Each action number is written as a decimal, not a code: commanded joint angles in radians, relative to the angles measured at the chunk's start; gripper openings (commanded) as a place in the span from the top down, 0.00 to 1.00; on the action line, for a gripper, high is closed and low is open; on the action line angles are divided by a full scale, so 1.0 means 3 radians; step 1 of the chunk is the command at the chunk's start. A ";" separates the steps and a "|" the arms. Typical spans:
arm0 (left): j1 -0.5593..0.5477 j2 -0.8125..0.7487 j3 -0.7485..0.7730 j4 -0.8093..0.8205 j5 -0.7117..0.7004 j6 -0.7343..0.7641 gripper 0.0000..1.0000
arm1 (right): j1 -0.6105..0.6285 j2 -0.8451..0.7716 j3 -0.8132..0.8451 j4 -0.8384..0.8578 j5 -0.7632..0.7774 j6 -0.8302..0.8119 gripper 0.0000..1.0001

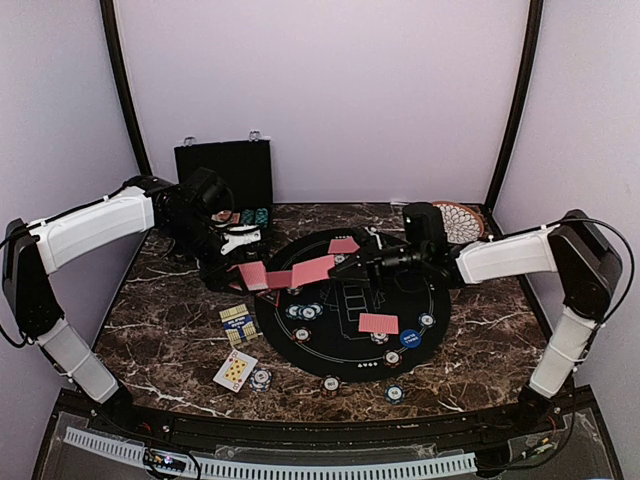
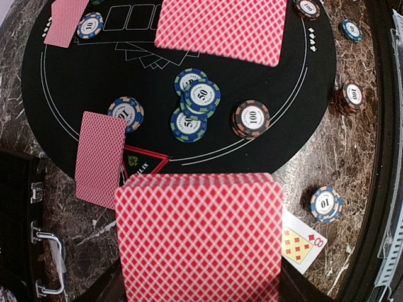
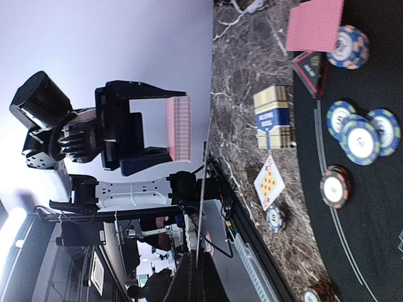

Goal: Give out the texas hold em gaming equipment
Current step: Pick up the poker card from the face-down deck piles.

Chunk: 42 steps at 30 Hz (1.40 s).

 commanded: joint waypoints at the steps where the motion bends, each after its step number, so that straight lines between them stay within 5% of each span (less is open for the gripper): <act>1: 0.0015 -0.0113 0.0007 -0.0091 0.0080 0.0015 1.00 | -0.0169 -0.0325 -0.0409 -0.0585 0.0059 -0.0510 1.00; 11: 0.0010 -0.0113 0.0023 -0.0132 0.0112 0.0033 1.00 | -0.0423 -0.0809 -0.0915 -0.1834 0.0412 -0.1338 1.00; 23: 0.0005 -0.0061 0.0058 -0.0133 0.0161 0.0028 1.00 | -0.0509 -0.0884 -0.0905 -0.2528 0.0776 -0.1802 1.00; 35: -0.0004 0.0003 0.0113 -0.0162 0.0136 0.0015 1.00 | -0.0509 -0.1131 -0.0348 -0.3210 0.1388 -0.2111 0.51; 42: -0.0001 0.0048 0.0179 -0.0202 0.0141 0.0022 1.00 | -0.0456 -0.1124 0.0048 -0.3287 0.1660 -0.2131 0.02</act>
